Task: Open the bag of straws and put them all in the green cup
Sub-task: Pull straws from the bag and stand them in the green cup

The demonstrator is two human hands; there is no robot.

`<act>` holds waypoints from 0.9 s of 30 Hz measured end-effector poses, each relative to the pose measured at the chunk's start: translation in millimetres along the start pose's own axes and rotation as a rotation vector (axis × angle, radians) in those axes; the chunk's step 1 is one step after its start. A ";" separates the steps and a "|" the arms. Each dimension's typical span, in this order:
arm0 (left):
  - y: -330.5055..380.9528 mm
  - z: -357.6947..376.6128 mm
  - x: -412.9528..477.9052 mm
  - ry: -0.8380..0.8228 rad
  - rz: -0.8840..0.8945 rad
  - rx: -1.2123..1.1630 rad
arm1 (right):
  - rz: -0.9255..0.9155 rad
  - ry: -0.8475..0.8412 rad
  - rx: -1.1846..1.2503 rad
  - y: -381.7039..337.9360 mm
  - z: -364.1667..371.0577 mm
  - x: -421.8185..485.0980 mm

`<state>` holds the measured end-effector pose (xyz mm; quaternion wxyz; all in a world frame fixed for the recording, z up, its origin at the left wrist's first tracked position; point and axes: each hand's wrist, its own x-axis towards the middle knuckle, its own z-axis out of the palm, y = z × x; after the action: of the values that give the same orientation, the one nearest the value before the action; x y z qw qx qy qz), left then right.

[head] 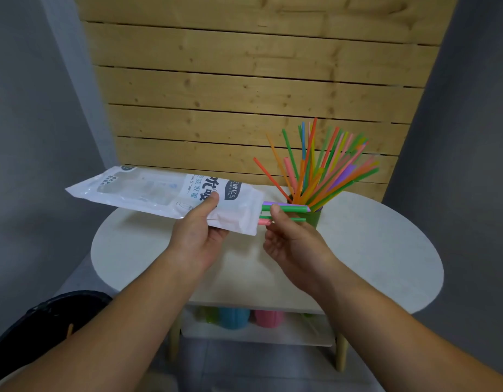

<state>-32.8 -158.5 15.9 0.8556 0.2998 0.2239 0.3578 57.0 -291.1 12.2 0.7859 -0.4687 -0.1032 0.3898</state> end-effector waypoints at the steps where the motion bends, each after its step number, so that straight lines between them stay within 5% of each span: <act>1: -0.3 0.5 -0.4 -0.004 -0.005 -0.002 | -0.027 0.009 -0.020 2.4 2.4 0.3; 27: 4.2 -4.7 2.6 0.064 -0.062 -0.087 | -0.342 0.261 -0.067 -38.8 -15.7 -0.7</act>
<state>-36.0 -152.5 14.9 0.8709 0.2433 0.2448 0.3498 84.8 -311.9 35.6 0.8313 -0.5167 -0.0913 0.1831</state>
